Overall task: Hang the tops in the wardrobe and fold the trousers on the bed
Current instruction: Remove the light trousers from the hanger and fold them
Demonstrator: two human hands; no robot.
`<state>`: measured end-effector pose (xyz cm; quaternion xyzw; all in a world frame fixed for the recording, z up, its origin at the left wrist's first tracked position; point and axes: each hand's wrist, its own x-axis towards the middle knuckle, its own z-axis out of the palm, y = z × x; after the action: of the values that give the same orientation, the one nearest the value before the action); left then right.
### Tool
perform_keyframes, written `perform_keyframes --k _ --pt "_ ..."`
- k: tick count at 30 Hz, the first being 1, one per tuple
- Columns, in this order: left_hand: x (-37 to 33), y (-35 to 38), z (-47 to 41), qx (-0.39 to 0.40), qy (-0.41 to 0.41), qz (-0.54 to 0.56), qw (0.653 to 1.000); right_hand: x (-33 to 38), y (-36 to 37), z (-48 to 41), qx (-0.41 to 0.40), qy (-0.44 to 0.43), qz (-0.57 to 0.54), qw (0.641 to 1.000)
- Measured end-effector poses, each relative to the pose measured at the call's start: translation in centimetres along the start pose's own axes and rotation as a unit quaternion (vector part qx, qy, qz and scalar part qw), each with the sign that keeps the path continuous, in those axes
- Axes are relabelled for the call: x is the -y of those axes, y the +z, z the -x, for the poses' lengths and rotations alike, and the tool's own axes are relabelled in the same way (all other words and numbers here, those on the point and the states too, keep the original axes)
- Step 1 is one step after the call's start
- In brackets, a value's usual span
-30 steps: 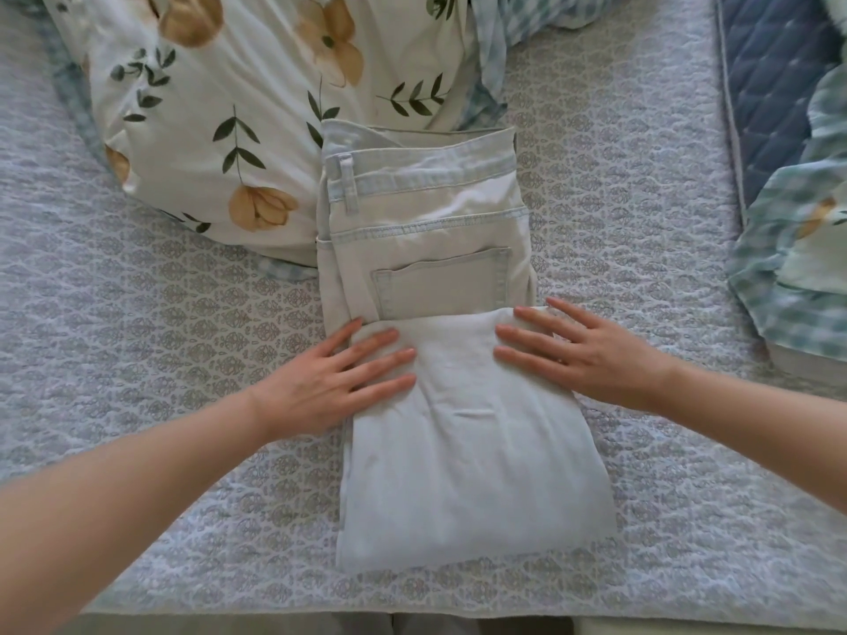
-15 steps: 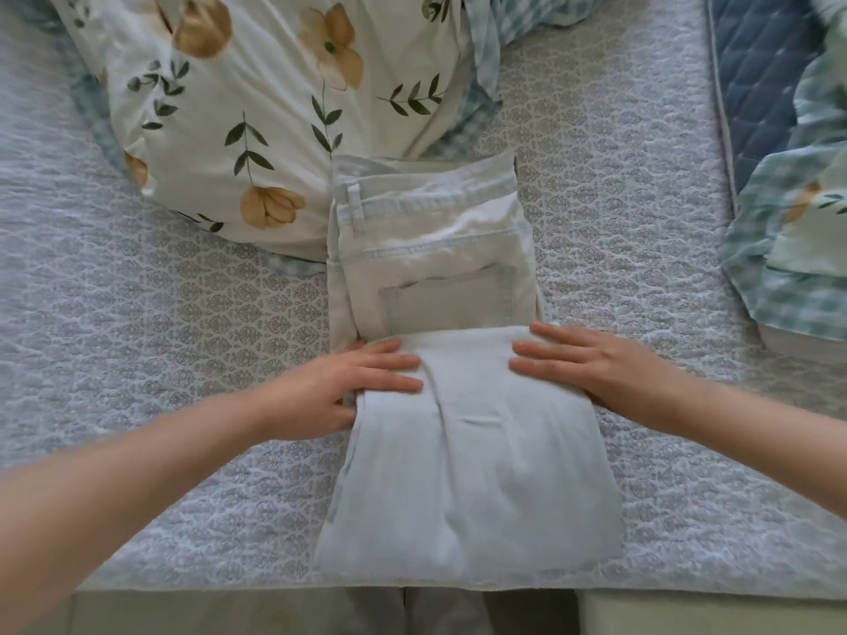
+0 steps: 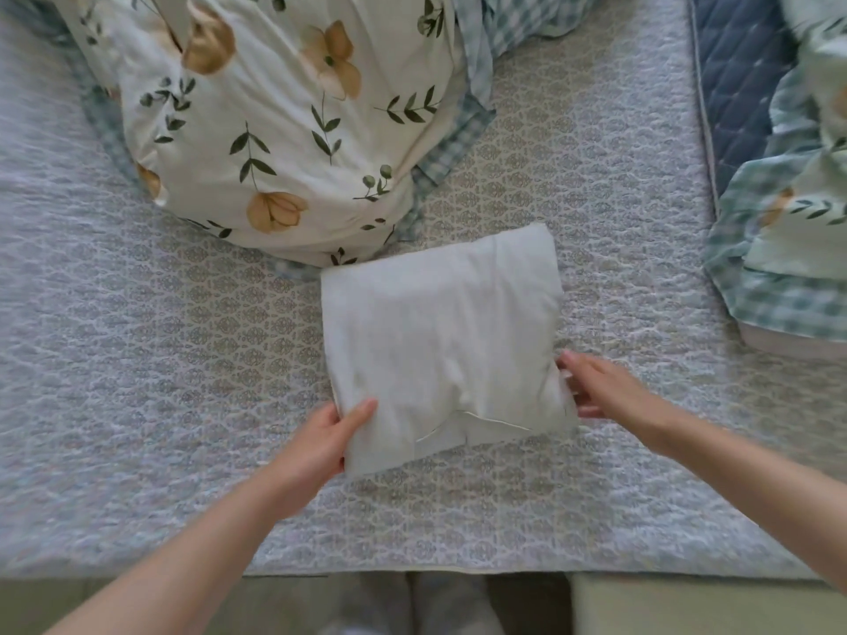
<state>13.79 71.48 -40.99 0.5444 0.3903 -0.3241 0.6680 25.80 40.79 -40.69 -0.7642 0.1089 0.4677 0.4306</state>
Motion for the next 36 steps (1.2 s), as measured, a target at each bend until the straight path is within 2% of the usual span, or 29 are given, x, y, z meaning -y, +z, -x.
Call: perform_keyframes --k 6,9,12,14,16,20,23,27,29,32,36 --pt "1.1 1.2 0.0 -0.114 0.084 -0.058 0.988 1.7 2.5 -0.5 -0.041 -0.057 0.021 0.997" --pt "1.0 1.9 0.2 -0.179 0.132 -0.061 0.973 1.7 4.5 -0.6 -0.137 -0.113 0.078 0.981" --pt "0.7 2.4 0.3 -0.213 0.176 -0.032 0.960 1.8 4.5 -0.9 -0.226 -0.178 0.068 0.955" --pt "1.0 2.6 0.5 -0.223 0.188 -0.019 0.956 1.6 4.1 -1.3 -0.250 -0.192 0.060 0.947" --pt "1.9 2.7 0.1 -0.232 0.170 -0.015 0.958 0.8 4.2 -1.7 -0.248 -0.179 0.094 0.947" --pt "3.0 2.8 -0.9 -0.235 0.066 0.010 0.970 0.0 4.0 -2.4 -0.255 -0.141 0.189 0.938" --pt "1.5 2.2 -1.0 -0.244 0.033 0.014 0.969 0.8 2.9 -2.2 -0.249 -0.131 0.157 0.947" --pt "-3.0 1.4 -2.1 -0.281 0.117 -0.023 0.952 4.9 2.2 -4.7 -0.272 -0.106 0.058 0.955" --pt "-5.5 1.1 -4.3 -0.316 0.119 -0.049 0.940 7.3 2.1 -7.1 -0.280 -0.083 0.063 0.954" --pt "-8.0 0.3 -7.8 -0.363 0.106 -0.068 0.923 8.9 1.9 -9.8 -0.324 -0.111 0.113 0.933" --pt "-8.0 0.7 -8.5 -0.420 0.192 -0.115 0.879 7.8 0.4 -11.4 -0.378 -0.109 0.116 0.912"
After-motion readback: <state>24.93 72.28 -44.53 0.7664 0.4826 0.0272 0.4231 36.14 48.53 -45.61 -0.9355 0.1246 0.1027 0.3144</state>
